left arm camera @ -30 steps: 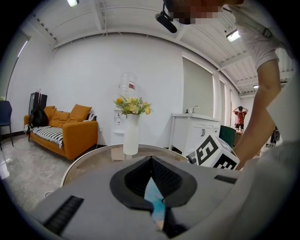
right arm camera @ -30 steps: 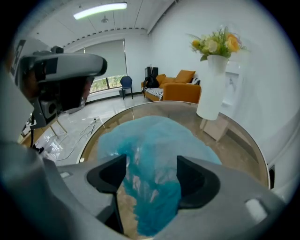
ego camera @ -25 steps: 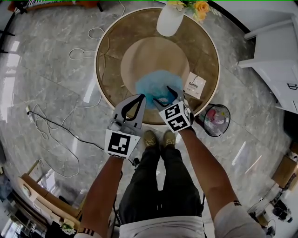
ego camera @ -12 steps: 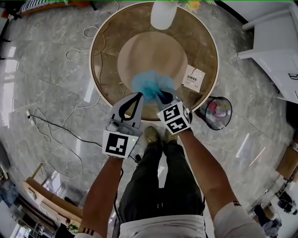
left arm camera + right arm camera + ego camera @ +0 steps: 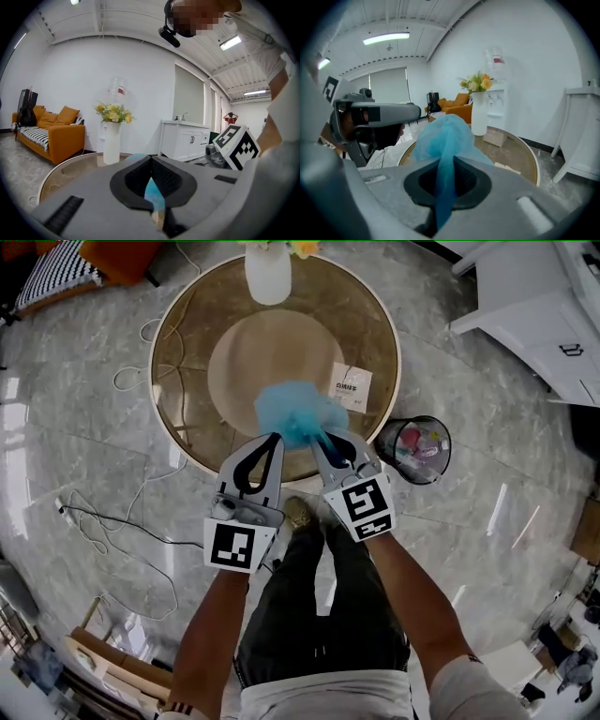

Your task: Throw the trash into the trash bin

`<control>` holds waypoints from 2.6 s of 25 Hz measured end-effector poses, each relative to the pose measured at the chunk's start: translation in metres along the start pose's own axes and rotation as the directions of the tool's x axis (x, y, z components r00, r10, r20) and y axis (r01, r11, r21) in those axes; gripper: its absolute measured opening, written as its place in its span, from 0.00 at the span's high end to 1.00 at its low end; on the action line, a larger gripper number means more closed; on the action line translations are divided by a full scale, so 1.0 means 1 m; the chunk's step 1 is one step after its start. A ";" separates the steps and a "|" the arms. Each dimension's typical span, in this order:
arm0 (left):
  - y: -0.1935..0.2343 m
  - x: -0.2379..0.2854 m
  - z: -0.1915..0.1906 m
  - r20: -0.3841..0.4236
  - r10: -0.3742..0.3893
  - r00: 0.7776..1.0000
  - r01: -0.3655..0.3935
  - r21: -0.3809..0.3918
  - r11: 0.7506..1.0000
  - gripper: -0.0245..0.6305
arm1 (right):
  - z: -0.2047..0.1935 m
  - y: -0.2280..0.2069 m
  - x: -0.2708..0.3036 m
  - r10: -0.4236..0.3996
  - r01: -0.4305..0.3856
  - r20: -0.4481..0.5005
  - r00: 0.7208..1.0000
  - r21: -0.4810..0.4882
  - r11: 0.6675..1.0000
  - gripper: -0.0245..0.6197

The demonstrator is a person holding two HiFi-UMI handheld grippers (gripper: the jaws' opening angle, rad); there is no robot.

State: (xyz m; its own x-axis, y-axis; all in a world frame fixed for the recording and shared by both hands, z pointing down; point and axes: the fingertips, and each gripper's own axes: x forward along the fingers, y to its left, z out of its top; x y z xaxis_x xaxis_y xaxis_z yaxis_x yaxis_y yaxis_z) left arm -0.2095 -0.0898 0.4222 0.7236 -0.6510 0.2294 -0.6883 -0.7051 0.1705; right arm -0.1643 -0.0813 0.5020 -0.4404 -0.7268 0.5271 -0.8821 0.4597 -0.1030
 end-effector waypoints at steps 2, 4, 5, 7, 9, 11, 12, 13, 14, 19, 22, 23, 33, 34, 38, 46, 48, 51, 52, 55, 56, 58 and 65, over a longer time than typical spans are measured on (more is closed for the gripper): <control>-0.018 0.006 0.006 0.006 -0.023 1.000 0.023 0.007 1.000 0.96 | 0.004 -0.012 -0.021 -0.032 0.032 0.032 0.999 0.021 0.999 0.95; -0.038 0.014 0.011 0.009 -0.055 0.998 0.055 0.019 0.998 0.96 | 0.004 -0.028 -0.043 -0.071 0.069 0.053 0.996 0.044 0.997 0.95; -0.049 0.018 0.013 0.008 -0.071 0.997 0.071 0.022 0.997 0.96 | 0.003 -0.037 -0.054 -0.092 0.089 0.060 0.994 0.054 0.995 0.95; -0.071 0.029 0.015 0.004 -0.102 0.995 0.102 0.030 0.994 0.96 | -0.004 -0.058 -0.079 -0.139 0.134 0.066 0.988 0.071 0.988 0.95; -0.094 0.041 0.016 -0.001 -0.136 0.991 0.136 0.040 0.990 0.96 | -0.014 -0.081 -0.104 -0.191 0.184 0.066 0.979 0.092 0.979 0.95; -0.117 0.053 0.016 -0.006 -0.167 0.986 0.168 0.048 0.985 0.96 | -0.028 -0.104 -0.129 -0.241 0.233 0.061 0.969 0.116 0.965 0.95; -0.129 0.058 0.016 -0.008 -0.180 0.984 0.181 0.051 0.982 0.96 | -0.036 -0.116 -0.142 -0.265 0.256 0.055 0.963 0.127 0.958 0.95; -0.139 0.063 0.016 -0.010 -0.191 0.982 0.191 0.052 0.980 0.96 | -0.045 -0.127 -0.153 -0.286 0.277 0.048 0.957 0.136 0.951 0.95; -0.149 0.068 0.015 -0.011 -0.200 0.980 0.200 0.052 0.978 0.96 | -0.054 -0.137 -0.165 -0.306 0.297 0.038 0.951 0.143 0.944 0.95; -0.193 0.086 0.009 -0.028 -0.233 0.972 0.234 0.053 0.971 0.96 | -0.105 -0.181 -0.213 -0.382 0.383 -0.039 0.923 0.153 0.911 0.95; -0.214 0.096 0.003 -0.046 -0.245 0.969 0.247 0.058 0.967 0.96 | -0.136 -0.204 -0.233 -0.410 0.420 -0.090 0.907 0.156 0.894 0.95; -0.219 0.100 0.001 -0.050 -0.248 0.967 0.251 0.059 0.966 0.96 | -0.145 -0.210 -0.238 -0.416 0.428 -0.105 0.903 0.157 0.890 0.95; -0.278 0.150 -0.032 -0.125 -0.289 0.949 0.298 0.061 0.953 0.96 | -0.211 -0.248 -0.253 -0.375 0.410 -0.221 0.900 0.139 0.902 0.95; -0.283 0.156 -0.036 -0.134 -0.294 0.946 0.304 0.060 0.951 0.96 | -0.218 -0.252 -0.253 -0.367 0.404 -0.233 0.900 0.134 0.905 0.95; -0.298 0.179 -0.052 -0.157 -0.311 0.937 0.321 0.043 0.946 0.96 | -0.251 -0.264 -0.246 -0.343 0.389 -0.296 0.891 0.110 0.915 0.95; -0.304 0.197 -0.068 -0.174 -0.320 0.931 0.329 0.025 0.944 0.96 | -0.312 -0.278 -0.219 -0.301 0.318 -0.456 0.838 -0.040 0.947 0.93; -0.300 0.197 -0.071 -0.181 -0.317 0.931 0.326 0.022 0.945 0.96 | -0.326 -0.281 -0.212 -0.289 0.299 -0.489 0.823 -0.058 0.952 0.90; -0.290 0.200 -0.076 -0.185 -0.307 0.933 0.316 0.017 0.949 0.96 | -0.343 -0.283 -0.202 -0.260 0.278 -0.526 0.810 -0.046 0.959 0.79; -0.286 0.201 -0.078 -0.187 -0.304 0.934 0.312 0.015 0.950 0.96 | -0.346 -0.282 -0.199 -0.249 0.272 -0.532 0.810 -0.036 0.962 0.76; -0.279 0.204 -0.082 -0.191 -0.292 0.937 0.299 0.009 0.954 0.96 | -0.351 -0.280 -0.193 -0.222 0.255 -0.528 0.820 -0.011 0.967 0.67; -0.278 0.205 -0.082 -0.190 -0.291 0.938 0.297 0.007 0.955 0.96 | -0.352 -0.279 -0.192 -0.215 0.250 -0.526 0.823 -0.006 0.968 0.64; -0.277 0.206 -0.083 -0.188 -0.292 0.938 0.298 0.004 0.955 0.96 | -0.353 -0.280 -0.190 -0.209 0.243 -0.527 0.824 -0.005 0.970 0.61; -0.278 0.204 -0.082 -0.184 -0.305 0.934 0.309 -0.006 0.951 0.96 | -0.331 -0.279 -0.191 -0.232 0.266 -0.464 0.855 0.008 0.964 0.60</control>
State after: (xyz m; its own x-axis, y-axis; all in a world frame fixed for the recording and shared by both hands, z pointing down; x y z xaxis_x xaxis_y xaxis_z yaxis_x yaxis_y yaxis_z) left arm 0.1251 -0.0036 0.5007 0.8767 -0.3416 0.3386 -0.4312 -0.8701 0.2388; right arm 0.2215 0.0986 0.7093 -0.0940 -0.4917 0.8657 -0.9688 0.2455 0.0343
